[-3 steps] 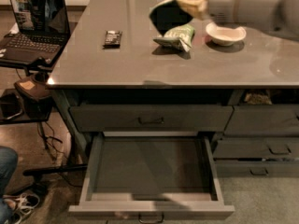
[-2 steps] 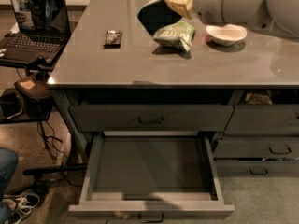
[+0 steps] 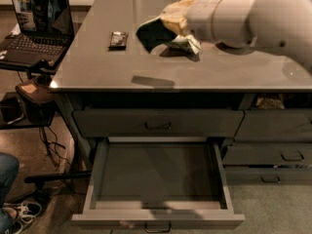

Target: Pick sponge from middle drawer and place on counter

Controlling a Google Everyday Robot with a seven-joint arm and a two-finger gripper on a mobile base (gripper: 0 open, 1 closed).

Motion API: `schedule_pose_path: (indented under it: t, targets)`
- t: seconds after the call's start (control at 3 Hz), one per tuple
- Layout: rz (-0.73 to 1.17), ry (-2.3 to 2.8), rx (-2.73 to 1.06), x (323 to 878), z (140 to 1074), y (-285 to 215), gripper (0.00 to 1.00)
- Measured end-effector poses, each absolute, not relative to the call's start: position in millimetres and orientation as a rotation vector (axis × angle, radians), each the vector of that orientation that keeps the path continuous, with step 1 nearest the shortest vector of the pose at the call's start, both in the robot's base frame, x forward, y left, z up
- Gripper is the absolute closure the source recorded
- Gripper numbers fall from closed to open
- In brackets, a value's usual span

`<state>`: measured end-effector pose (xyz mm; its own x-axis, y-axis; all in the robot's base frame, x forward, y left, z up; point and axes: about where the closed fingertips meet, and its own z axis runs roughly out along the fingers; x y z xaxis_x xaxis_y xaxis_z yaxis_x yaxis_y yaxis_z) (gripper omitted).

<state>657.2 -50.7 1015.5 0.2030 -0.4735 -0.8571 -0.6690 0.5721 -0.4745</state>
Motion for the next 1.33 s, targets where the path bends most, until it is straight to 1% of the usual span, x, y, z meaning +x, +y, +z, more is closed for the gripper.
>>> schedule_pose_path:
  t: [0.33, 1.0, 1.33]
  targets:
    - [0.284, 1.518, -1.020, 693, 952, -33, 1.00]
    - [0.310, 1.538, -1.025, 699, 936, -24, 1.00]
    - [0.357, 1.608, -1.037, 713, 908, -17, 1.00]
